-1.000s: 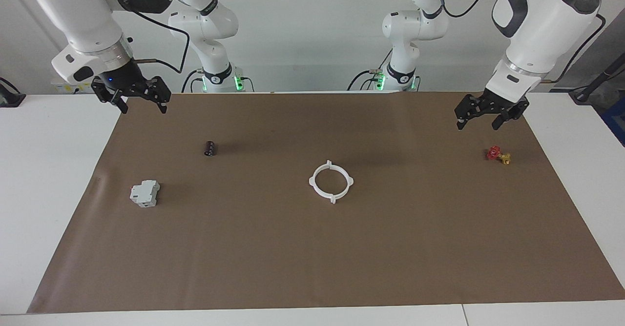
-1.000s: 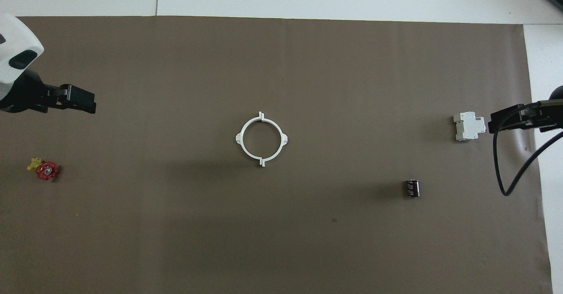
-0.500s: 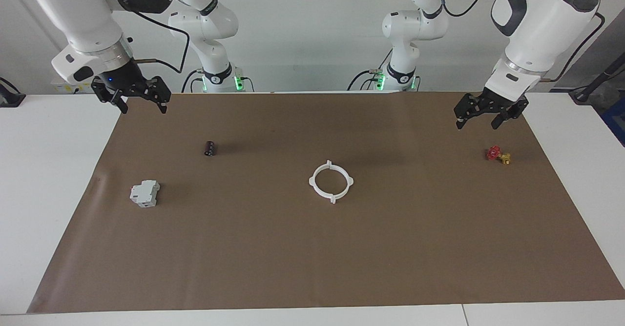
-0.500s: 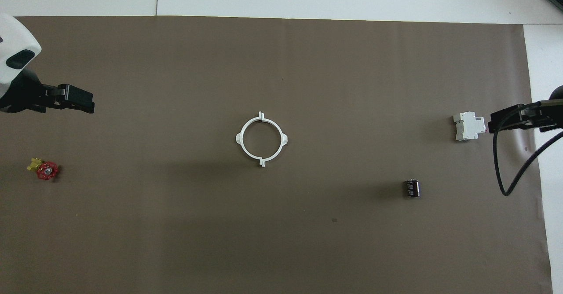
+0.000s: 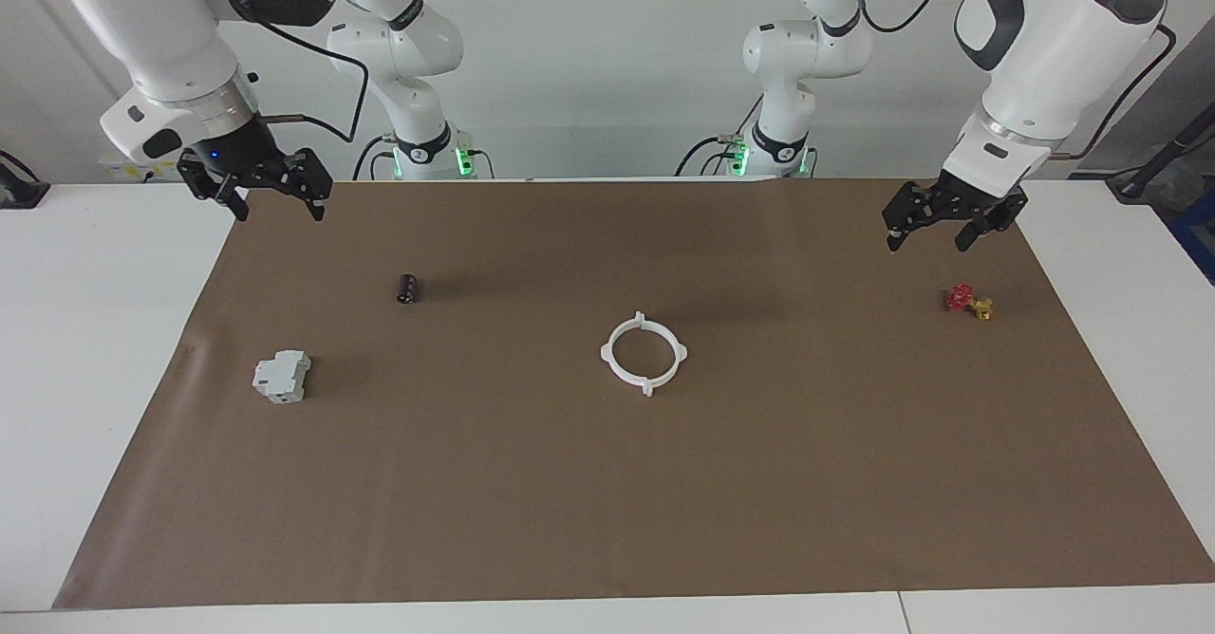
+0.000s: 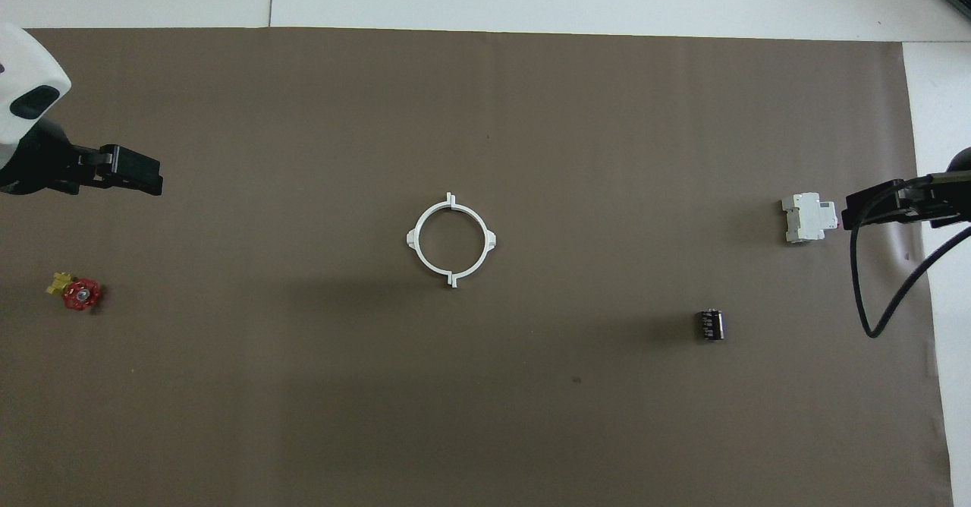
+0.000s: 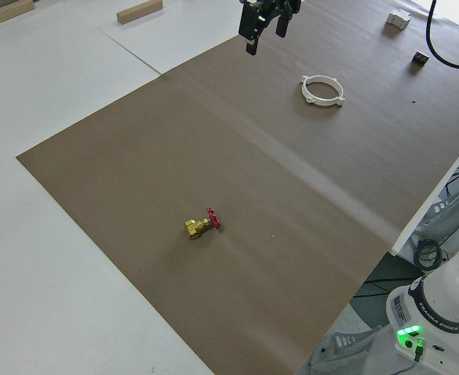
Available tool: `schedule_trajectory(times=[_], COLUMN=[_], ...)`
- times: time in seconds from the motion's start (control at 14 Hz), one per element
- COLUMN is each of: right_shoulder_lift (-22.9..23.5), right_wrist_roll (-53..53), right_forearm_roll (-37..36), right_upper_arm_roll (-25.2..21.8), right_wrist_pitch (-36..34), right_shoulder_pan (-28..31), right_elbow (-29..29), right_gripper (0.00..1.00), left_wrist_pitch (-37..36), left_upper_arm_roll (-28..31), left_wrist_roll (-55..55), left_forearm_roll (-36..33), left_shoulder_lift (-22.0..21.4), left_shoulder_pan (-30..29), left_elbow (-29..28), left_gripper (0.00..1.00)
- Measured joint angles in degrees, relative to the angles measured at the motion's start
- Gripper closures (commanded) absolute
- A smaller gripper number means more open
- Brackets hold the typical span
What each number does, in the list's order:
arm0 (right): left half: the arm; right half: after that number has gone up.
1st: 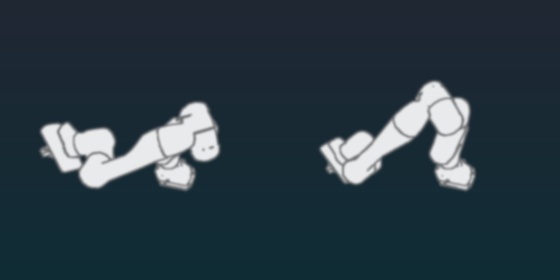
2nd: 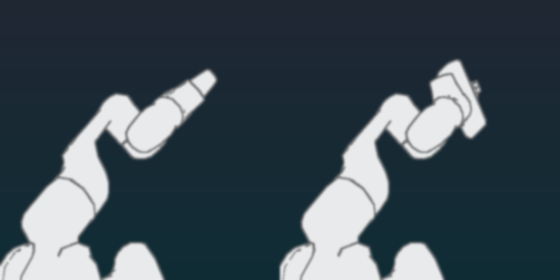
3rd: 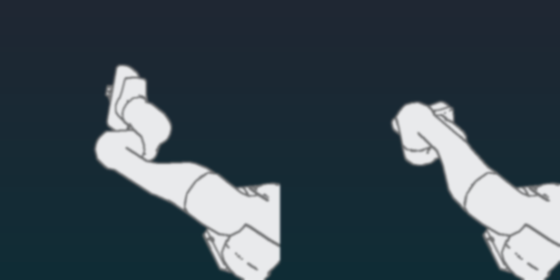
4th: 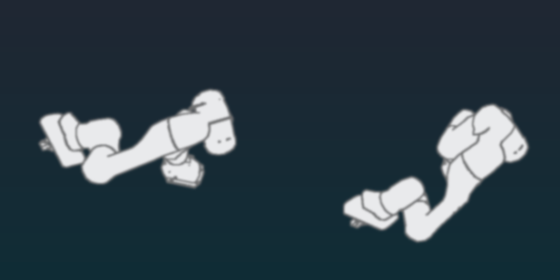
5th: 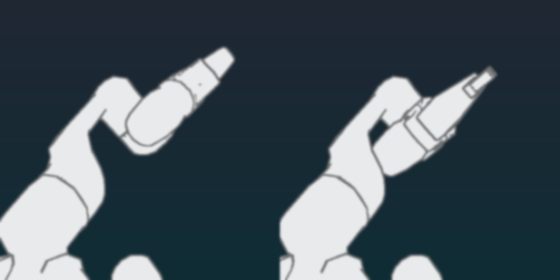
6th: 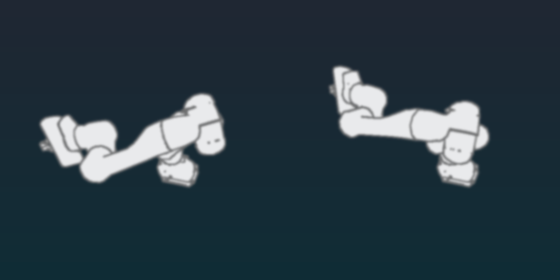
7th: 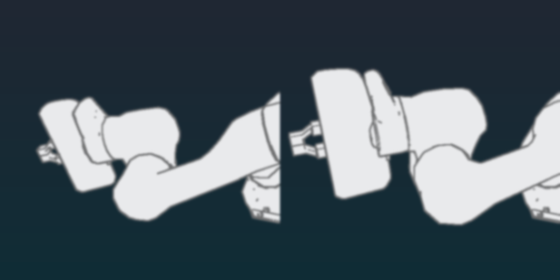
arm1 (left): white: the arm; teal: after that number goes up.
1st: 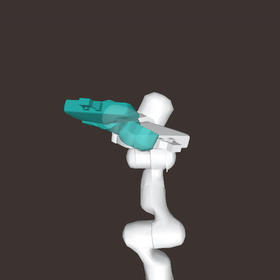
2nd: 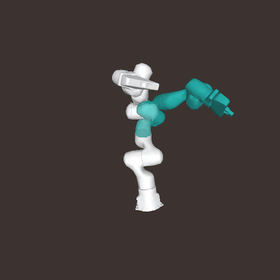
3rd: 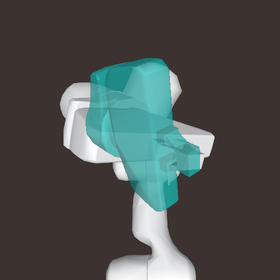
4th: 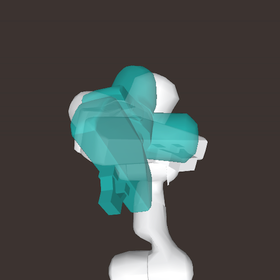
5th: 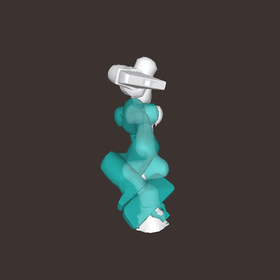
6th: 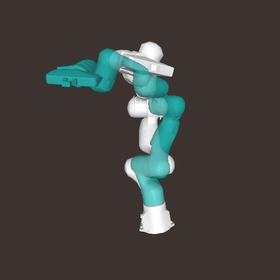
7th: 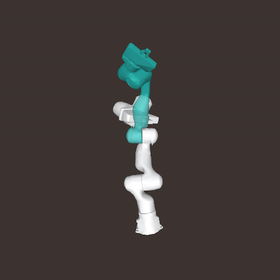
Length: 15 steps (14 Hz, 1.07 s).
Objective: Assemble drain pipe with both arms
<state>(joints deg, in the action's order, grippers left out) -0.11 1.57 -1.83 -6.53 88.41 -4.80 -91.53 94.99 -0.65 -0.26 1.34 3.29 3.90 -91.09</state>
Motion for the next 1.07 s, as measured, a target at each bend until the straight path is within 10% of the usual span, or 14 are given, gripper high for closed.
schedule_trajectory(times=[1.07], right_shoulder_lift=[0.0], right_wrist_roll=[0.0], right_forearm_roll=[0.0], right_upper_arm_roll=[0.0], right_wrist_pitch=[0.0], right_shoulder_pan=[0.0], right_elbow=[0.0], right_gripper=[0.0], left_wrist_pitch=[0.57], left_upper_arm_roll=[0.67], left_wrist_roll=[0.0], left_forearm_roll=[0.0], left_shoulder_lift=[0.01], left_shoulder_pan=[0.0], left_elbow=[-0.69], left_gripper=[0.0])
